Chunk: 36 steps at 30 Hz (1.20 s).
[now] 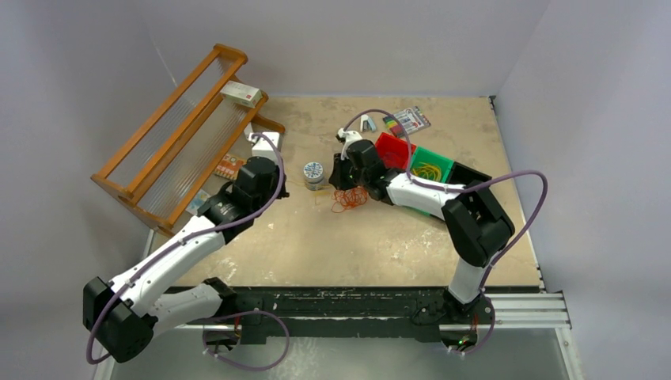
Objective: Untangle the cables
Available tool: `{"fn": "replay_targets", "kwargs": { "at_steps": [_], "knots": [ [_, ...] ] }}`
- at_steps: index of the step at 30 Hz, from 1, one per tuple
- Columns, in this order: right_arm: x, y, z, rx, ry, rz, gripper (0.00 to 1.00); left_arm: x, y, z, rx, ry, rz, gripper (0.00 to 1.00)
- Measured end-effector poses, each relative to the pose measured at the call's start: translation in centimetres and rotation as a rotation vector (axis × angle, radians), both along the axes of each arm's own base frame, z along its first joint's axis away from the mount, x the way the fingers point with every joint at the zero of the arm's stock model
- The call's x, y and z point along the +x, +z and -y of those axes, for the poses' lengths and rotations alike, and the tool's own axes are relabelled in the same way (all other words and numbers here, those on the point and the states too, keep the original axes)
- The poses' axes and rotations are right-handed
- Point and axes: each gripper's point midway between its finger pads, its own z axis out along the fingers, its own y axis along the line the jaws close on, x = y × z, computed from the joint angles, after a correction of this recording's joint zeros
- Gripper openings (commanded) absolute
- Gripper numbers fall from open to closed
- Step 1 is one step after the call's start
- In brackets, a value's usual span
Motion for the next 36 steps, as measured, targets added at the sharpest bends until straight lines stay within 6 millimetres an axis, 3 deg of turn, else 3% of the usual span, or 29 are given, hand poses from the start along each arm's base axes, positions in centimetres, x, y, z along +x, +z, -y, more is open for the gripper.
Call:
{"fn": "replay_targets", "kwargs": {
  "at_steps": [10, 14, 17, 23, 27, 36],
  "knots": [
    [1.5, -1.0, 2.9, -0.086, -0.112, 0.016, 0.15, -0.2, 5.9, -3.2, -0.029, 0.133, 0.153, 0.0],
    [1.4, -0.7, 3.4, -0.088, -0.12, 0.033, 0.23, -0.2, 6.6, -3.5, -0.023, 0.136, 0.169, 0.0],
    [0.7, 1.0, 3.7, -0.062, -0.096, 0.077, 0.34, -0.2, 6.4, -3.3, -0.019, 0.123, 0.162, 0.0],
    [-0.3, 7.8, 3.0, 0.078, -0.013, 0.258, 0.52, -0.4, 6.2, -2.4, -0.015, 0.067, 0.152, 0.0],
    [-1.5, 11.2, 2.5, 0.159, 0.053, 0.352, 0.61, -0.5, 6.1, -1.8, -0.023, 0.031, 0.145, 0.0],
    [-4.2, 13.6, 1.8, 0.194, 0.244, 0.512, 0.68, -1.1, 5.9, 1.0, -0.019, -0.153, 0.141, 0.0]
  ]
}}
